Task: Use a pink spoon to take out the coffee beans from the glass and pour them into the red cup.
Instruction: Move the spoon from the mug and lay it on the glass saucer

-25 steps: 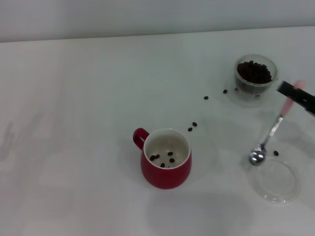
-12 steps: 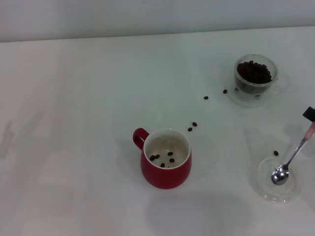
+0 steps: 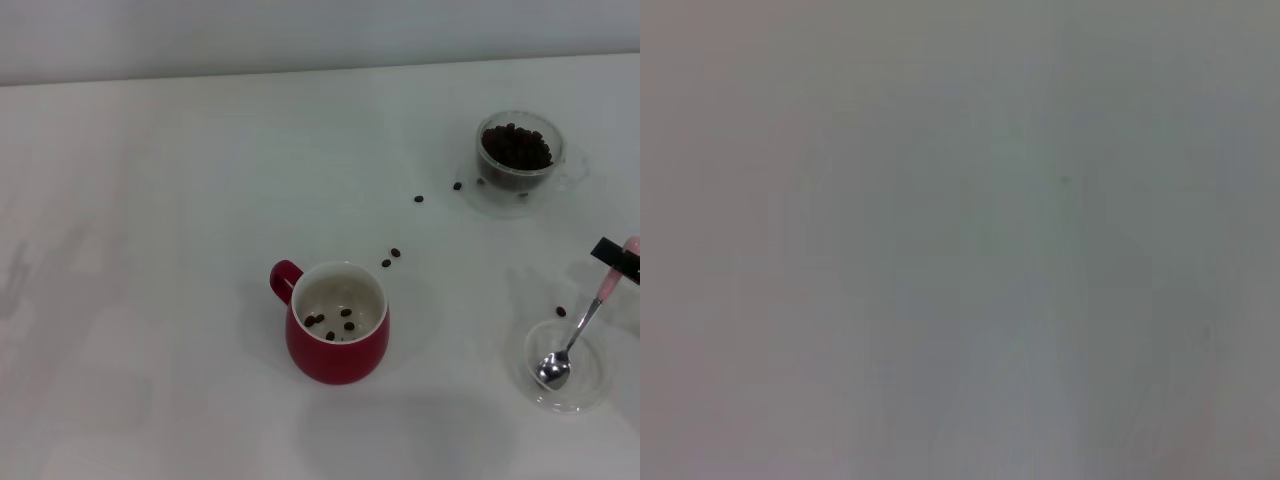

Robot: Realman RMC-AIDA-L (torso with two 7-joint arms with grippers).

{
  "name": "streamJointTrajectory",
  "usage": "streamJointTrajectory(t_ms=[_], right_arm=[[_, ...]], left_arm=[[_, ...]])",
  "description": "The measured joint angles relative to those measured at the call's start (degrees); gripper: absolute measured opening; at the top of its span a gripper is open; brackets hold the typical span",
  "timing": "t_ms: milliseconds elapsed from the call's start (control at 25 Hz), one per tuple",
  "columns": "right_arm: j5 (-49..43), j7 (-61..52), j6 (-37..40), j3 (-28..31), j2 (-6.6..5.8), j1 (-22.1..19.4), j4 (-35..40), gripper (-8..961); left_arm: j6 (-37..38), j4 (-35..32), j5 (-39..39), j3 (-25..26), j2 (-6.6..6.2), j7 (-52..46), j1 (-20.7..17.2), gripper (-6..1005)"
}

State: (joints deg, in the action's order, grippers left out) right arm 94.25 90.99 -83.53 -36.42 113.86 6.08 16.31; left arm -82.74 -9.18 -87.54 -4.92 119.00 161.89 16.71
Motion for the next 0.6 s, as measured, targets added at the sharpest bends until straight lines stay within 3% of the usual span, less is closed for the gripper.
streamJointTrajectory(t_ms=[200,600], right_arm=[[-0.5,-0.4,0.6,0.3,0.39,0.2,-0.1,203],[-0.6,-1.6,0.3,0.0,0.03,0.5,-0.4,204]], left_arm=[[0.7,-0.1,-0.2,0.0,0.0,0.0,0.2,576],[1.6,-0.1,-0.2,0.0,0.0,0.0,0.6,576]])
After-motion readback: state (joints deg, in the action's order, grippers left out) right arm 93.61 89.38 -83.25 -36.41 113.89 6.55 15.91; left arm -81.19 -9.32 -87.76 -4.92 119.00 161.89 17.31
